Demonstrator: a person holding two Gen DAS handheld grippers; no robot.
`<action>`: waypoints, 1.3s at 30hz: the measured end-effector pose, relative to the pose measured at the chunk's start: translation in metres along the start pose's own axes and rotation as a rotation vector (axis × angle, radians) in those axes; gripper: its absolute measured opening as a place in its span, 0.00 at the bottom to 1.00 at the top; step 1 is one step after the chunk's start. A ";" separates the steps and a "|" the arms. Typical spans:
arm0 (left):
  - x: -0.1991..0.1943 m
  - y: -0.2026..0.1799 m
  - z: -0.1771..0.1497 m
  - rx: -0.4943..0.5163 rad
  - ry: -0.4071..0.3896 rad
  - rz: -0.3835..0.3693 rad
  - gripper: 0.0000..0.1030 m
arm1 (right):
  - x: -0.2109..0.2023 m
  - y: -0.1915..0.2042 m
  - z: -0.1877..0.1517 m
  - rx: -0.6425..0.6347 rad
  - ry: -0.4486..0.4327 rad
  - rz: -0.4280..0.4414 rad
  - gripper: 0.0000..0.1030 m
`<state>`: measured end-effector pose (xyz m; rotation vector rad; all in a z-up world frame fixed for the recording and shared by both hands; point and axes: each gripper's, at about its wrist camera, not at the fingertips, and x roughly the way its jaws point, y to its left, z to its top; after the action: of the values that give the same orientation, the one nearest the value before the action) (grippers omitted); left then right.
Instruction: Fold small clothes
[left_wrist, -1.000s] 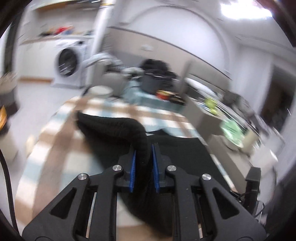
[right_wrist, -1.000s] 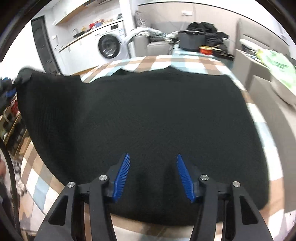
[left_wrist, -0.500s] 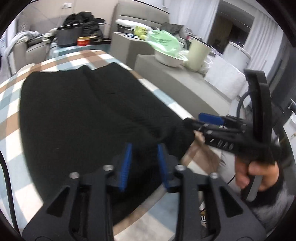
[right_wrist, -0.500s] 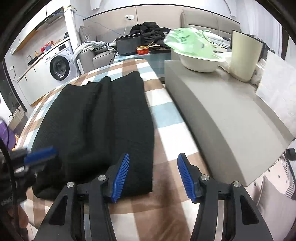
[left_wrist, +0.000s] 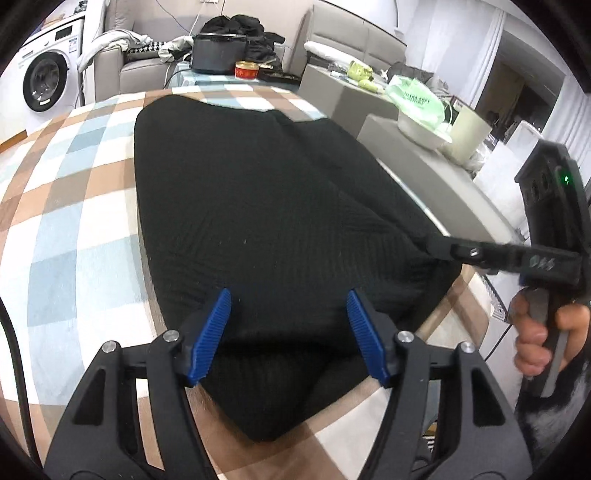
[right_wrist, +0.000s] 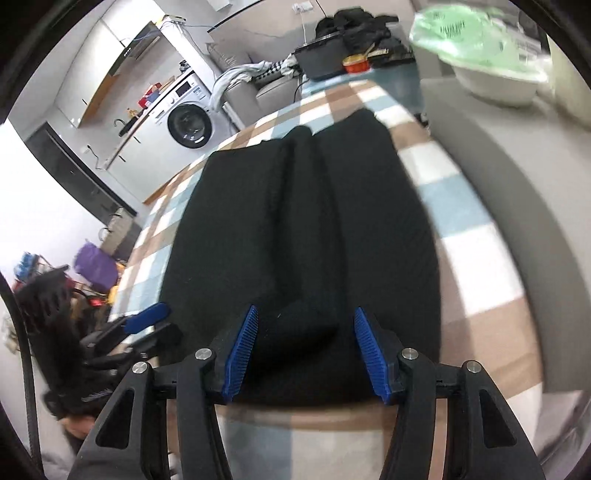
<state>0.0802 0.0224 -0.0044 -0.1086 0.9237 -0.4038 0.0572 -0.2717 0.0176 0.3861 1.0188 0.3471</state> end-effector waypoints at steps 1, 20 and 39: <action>0.002 0.002 -0.003 0.005 0.021 -0.001 0.62 | 0.001 -0.002 -0.001 0.023 0.020 0.042 0.56; -0.049 0.031 -0.018 -0.089 -0.043 0.017 0.63 | -0.022 0.055 0.019 -0.062 -0.173 0.135 0.12; -0.033 0.023 -0.018 -0.084 -0.006 -0.027 0.63 | -0.057 0.048 0.007 -0.153 -0.247 -0.038 0.11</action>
<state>0.0550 0.0579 0.0036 -0.1992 0.9340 -0.3891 0.0311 -0.2564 0.0863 0.2633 0.7524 0.3316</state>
